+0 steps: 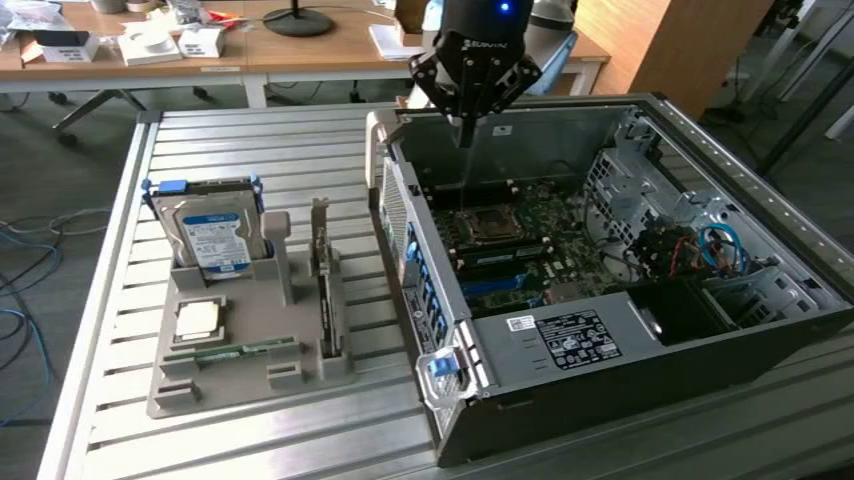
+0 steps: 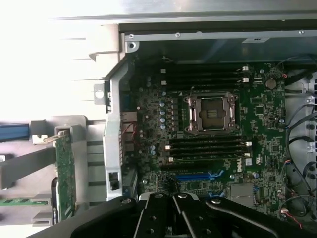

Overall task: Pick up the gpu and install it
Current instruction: 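Reach for the gpu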

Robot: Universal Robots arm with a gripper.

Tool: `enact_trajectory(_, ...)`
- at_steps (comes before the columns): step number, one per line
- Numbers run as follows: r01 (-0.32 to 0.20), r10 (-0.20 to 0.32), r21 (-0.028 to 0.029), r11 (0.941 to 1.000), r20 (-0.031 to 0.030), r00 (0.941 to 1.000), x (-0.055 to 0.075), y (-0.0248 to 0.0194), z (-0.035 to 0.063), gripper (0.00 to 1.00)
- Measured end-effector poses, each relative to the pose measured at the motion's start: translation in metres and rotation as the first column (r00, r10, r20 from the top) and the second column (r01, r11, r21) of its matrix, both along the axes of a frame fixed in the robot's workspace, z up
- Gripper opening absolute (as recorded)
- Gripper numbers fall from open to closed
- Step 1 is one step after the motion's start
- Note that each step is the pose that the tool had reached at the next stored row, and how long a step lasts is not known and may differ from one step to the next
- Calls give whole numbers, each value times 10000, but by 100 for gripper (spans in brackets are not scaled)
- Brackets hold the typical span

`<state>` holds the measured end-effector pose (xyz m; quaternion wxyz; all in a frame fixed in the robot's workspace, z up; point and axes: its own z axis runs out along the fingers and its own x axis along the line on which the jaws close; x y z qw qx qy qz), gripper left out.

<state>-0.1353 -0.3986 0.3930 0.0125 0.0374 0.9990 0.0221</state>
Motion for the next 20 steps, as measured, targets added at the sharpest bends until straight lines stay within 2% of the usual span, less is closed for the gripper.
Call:
enact_trajectory(12,0,0,0,10000,0,10000,-334,9,-8,11)
enact_trajectory(20,1,-1,0,10000,1,10000,-642,45,-16,11)
